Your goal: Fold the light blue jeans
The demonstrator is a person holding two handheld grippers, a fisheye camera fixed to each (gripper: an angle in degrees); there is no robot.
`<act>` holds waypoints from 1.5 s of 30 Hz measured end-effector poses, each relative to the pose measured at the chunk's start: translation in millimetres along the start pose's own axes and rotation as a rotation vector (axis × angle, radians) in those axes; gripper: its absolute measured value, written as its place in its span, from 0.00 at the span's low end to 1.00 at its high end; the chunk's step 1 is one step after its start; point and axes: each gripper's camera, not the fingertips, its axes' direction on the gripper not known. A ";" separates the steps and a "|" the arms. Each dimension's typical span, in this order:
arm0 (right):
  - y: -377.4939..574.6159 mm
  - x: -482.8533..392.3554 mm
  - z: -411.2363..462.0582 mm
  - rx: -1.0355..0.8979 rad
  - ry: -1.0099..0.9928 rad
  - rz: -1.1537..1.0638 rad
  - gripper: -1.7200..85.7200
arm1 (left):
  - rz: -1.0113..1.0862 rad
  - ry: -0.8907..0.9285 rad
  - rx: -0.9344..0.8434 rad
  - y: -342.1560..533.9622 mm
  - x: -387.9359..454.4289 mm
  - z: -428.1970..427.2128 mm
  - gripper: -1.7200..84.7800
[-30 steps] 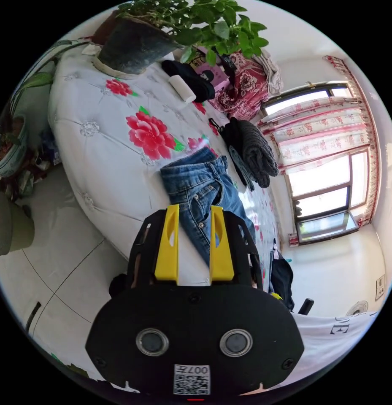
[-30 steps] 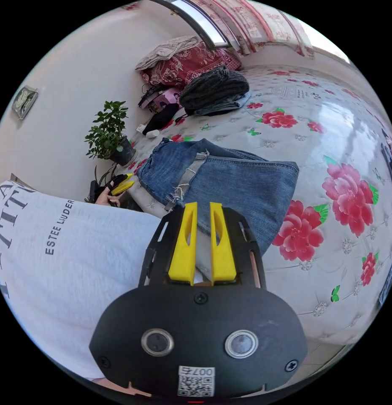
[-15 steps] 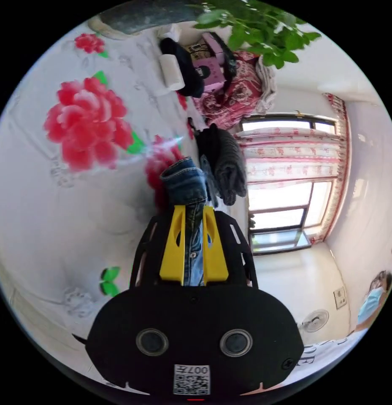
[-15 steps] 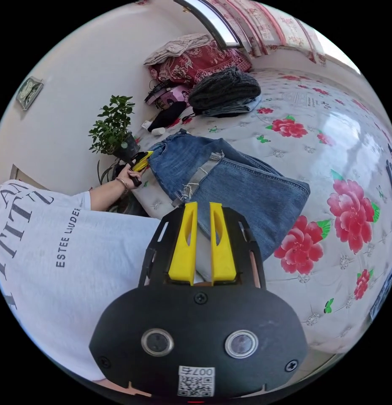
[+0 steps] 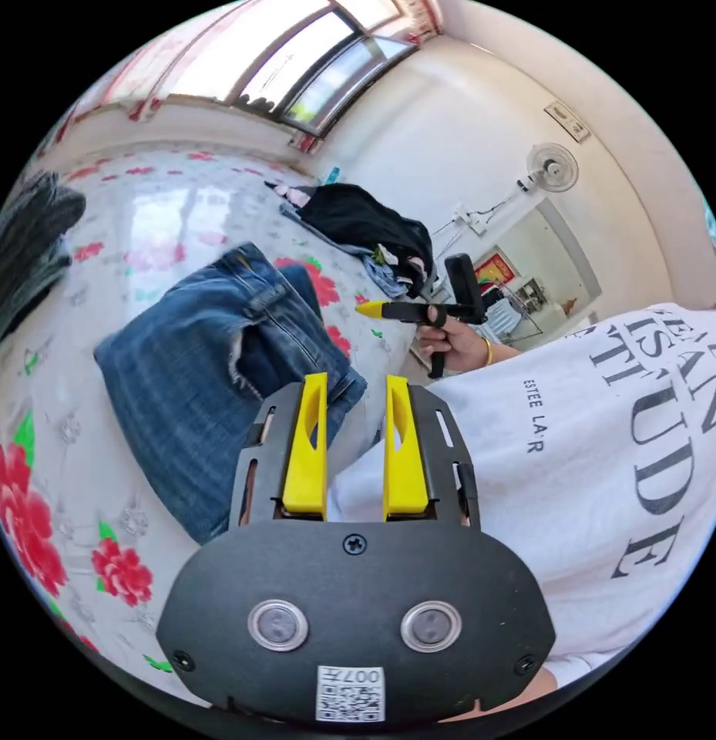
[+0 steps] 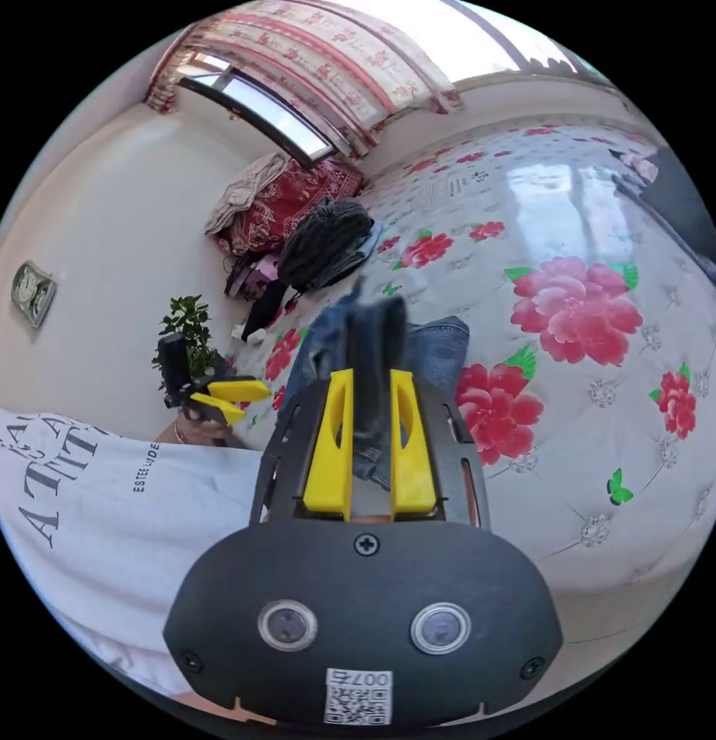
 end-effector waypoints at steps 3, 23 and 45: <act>-1.4 40.9 -1.5 0.004 -0.015 0.099 0.12 | -0.173 -0.061 0.098 17.0 -27.9 -4.4 0.14; -102.7 114.4 77.3 -0.290 -0.203 0.145 0.08 | -0.454 -0.007 0.129 -41.7 -177.4 -14.3 0.08; -362.7 4.8 257.3 -0.242 -0.034 -0.249 0.10 | -0.644 -0.719 0.369 -135.3 -324.5 -176.1 0.13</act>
